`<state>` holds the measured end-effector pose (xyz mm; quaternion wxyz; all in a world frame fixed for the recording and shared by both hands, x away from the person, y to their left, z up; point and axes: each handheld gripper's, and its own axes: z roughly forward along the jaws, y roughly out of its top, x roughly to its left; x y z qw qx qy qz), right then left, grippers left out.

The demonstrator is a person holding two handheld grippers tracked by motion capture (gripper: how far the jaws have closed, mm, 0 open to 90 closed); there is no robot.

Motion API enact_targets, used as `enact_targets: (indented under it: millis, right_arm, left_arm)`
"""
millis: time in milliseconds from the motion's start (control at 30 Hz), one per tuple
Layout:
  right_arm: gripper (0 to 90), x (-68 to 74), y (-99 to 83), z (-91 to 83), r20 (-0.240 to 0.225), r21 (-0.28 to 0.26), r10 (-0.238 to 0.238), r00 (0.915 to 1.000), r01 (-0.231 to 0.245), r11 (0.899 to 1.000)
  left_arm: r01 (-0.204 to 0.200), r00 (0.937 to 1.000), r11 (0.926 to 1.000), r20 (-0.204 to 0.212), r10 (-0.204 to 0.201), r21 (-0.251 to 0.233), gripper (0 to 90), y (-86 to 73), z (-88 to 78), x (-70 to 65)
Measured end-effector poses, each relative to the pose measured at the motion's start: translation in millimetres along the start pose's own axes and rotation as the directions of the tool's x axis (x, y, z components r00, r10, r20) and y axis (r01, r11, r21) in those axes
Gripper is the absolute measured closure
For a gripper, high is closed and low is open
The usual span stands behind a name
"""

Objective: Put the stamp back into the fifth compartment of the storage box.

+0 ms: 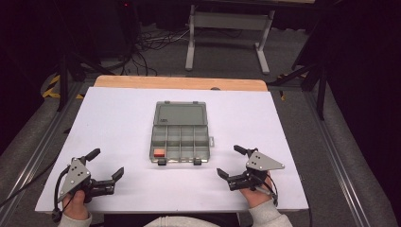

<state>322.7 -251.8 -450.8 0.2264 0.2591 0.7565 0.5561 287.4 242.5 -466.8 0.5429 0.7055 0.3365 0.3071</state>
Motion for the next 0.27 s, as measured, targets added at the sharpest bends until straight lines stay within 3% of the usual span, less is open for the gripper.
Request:
enact_targets:
  millis: [267]
  right_arm:
    - [0.3, -2.6, -1.3, 3.5, -0.016, 0.0, 0.027, 0.9995, -0.027, 1.0]
  left_arm:
    - [0.013, 0.9999, 0.9999, -0.003, -0.013, 0.011, 0.5, -1.8, 1.4, 1.5]
